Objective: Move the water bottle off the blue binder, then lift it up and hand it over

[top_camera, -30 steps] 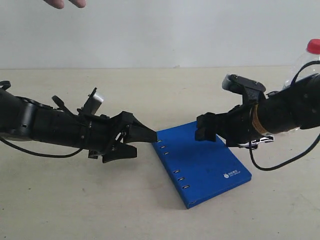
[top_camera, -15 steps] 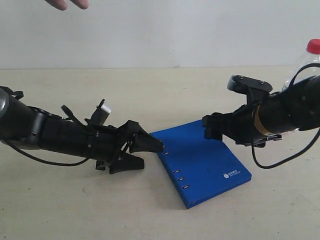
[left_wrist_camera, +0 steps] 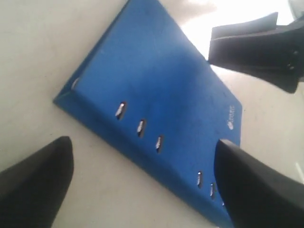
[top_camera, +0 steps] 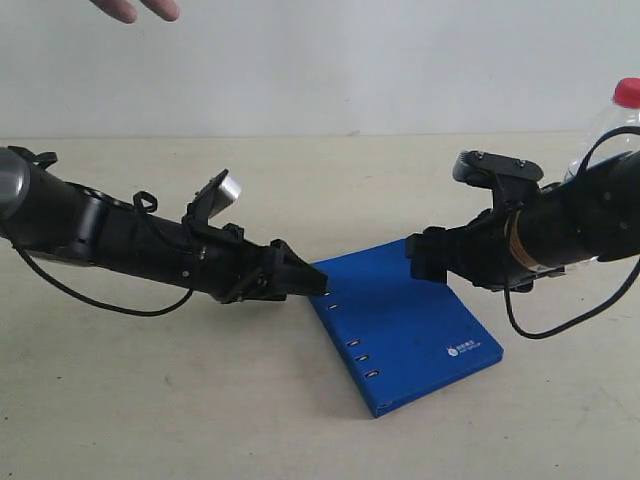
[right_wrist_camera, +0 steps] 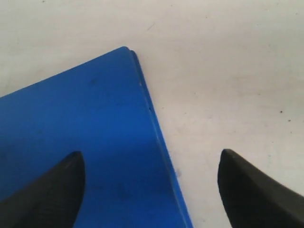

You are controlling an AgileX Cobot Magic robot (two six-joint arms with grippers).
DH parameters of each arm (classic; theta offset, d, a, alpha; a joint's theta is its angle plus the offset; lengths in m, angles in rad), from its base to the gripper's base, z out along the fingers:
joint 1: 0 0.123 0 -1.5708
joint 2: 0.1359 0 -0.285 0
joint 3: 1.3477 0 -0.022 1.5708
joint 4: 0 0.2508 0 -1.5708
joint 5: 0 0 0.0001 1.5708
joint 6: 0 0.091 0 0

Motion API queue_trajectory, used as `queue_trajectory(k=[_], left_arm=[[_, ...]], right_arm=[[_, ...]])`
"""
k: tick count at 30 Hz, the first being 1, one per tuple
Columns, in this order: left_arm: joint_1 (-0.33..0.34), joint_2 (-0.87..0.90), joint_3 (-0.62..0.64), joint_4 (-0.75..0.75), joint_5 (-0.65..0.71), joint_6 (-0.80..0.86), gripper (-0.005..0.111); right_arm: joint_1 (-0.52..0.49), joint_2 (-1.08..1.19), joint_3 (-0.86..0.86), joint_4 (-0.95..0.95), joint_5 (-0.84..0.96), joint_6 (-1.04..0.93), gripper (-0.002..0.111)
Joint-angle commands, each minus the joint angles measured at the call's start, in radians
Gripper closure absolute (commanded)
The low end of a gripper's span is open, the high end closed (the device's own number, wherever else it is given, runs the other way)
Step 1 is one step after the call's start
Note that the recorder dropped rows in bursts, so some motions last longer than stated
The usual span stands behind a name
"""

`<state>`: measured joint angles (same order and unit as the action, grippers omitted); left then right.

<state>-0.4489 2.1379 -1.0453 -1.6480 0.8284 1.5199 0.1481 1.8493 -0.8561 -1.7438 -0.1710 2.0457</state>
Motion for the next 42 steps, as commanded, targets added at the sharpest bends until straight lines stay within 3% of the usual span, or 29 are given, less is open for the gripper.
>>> queue_trajectory(k=[1,4,15,19,22,27,30,34,39,42], left_arm=[[-0.005,-0.003,-0.007,0.018,-0.011,-0.018,0.031],[-0.005,-0.003,-0.007,-0.029,0.004,-0.029,0.031],[-0.016,-0.003,-0.007,-0.07,0.065,-0.029,0.031],[-0.016,-0.003,-0.007,-0.07,0.065,-0.029,0.031],[-0.016,-0.003,-0.007,-0.07,0.116,-0.029,0.031],[-0.016,-0.003,-0.007,-0.071,0.178,-0.029,0.031],[-0.015,-0.003,-0.007,-0.071,0.16,-0.029,0.031],[0.008,-0.003,-0.007,-0.064,0.138,-0.076,0.031],[0.063,-0.003,-0.007,-0.063,0.122,-0.118,0.031],[0.103,-0.003,-0.007,-0.063,0.04,-0.147,0.031]], right_arm=[[-0.088,0.003,-0.005,-0.001,-0.027,0.022,0.039],[-0.196,0.063,-0.005,-0.001,-0.303,0.022,0.04],[-0.172,0.15,-0.005,-0.001,-0.873,-0.239,0.04],[-0.166,0.15,-0.005,0.067,-1.005,-0.298,0.04],[-0.158,0.15,-0.005,0.093,-1.022,-0.311,0.04],[-0.088,0.15,-0.005,0.082,-0.864,-0.256,0.043],[-0.051,0.15,-0.005,0.072,-0.801,-0.251,0.065],[-0.05,0.15,-0.005,0.07,-0.75,-0.251,0.109],[-0.05,0.147,-0.005,0.056,-0.681,-0.248,0.108],[-0.05,0.12,-0.005,0.015,-0.698,-0.285,0.108]])
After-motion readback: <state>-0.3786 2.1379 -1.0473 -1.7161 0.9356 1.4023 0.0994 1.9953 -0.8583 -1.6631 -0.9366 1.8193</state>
